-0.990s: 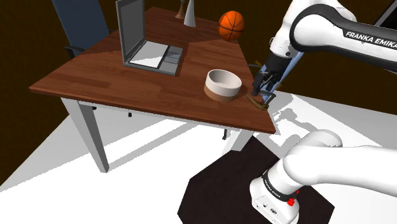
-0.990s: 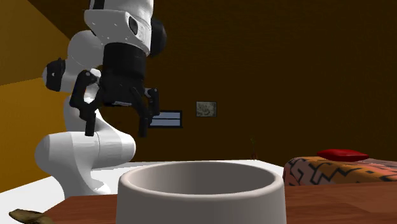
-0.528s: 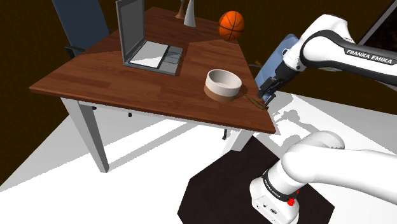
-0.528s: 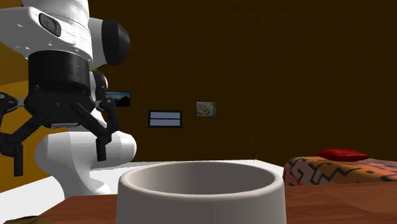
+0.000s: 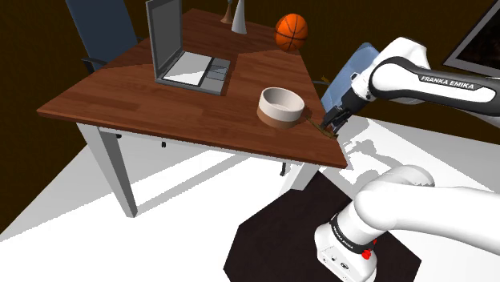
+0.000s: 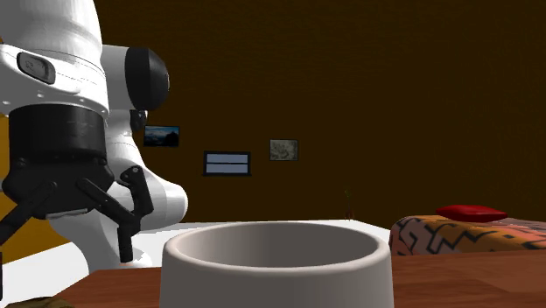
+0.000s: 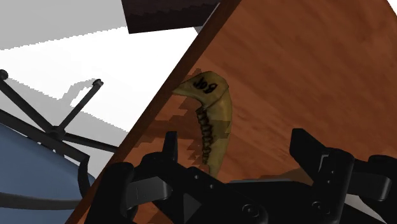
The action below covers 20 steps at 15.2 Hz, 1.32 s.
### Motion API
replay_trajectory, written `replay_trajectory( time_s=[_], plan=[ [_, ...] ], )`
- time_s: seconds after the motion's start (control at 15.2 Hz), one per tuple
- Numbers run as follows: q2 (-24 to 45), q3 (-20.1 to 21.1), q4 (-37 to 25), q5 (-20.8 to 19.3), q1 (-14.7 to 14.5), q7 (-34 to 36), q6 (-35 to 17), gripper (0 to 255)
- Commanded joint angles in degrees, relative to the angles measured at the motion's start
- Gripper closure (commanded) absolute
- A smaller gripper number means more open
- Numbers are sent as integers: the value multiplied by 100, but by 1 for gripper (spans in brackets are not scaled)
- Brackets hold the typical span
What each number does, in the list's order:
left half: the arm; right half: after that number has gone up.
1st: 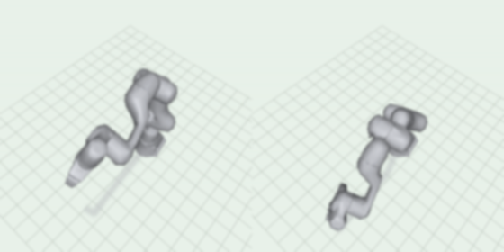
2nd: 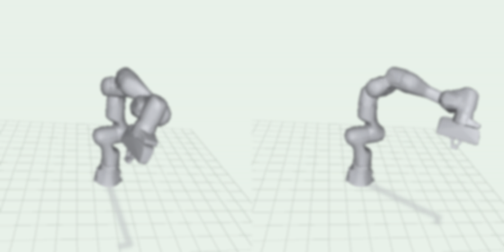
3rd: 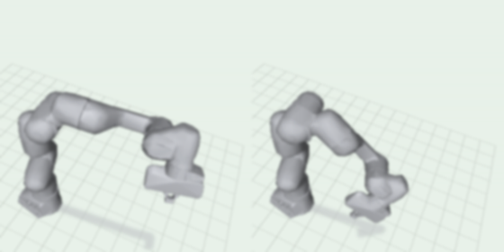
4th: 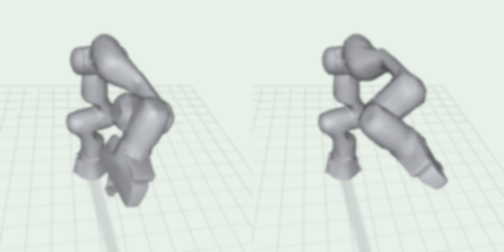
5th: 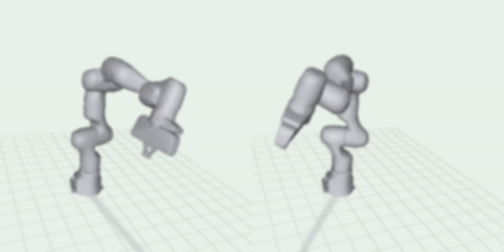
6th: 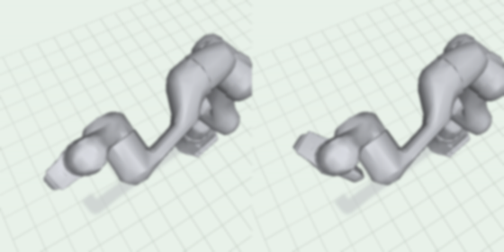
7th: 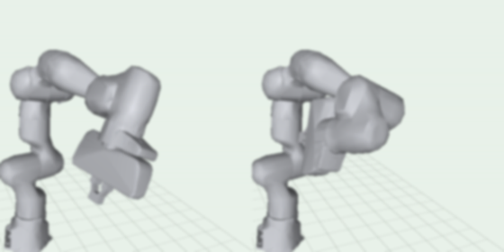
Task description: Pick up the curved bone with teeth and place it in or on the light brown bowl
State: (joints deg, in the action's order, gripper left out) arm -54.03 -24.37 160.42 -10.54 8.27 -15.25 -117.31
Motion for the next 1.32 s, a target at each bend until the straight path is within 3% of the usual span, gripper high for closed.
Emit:
replay_trajectory(
  time_s=[0.0,0.46,0.53,1.12,1.19,1.25],
  plan=[
    [26,-34,86,-24,11,-13,-116,0],
    [26,-34,86,-24,11,-13,-116,0],
    [27,-34,86,-24,10,-13,-117,255],
    [26,-34,86,-24,11,-13,-116,255],
    [26,-34,86,-24,11,-13,-116,0],
    [316,-14,-221,138,-12,262,-5,0]
  ],
)
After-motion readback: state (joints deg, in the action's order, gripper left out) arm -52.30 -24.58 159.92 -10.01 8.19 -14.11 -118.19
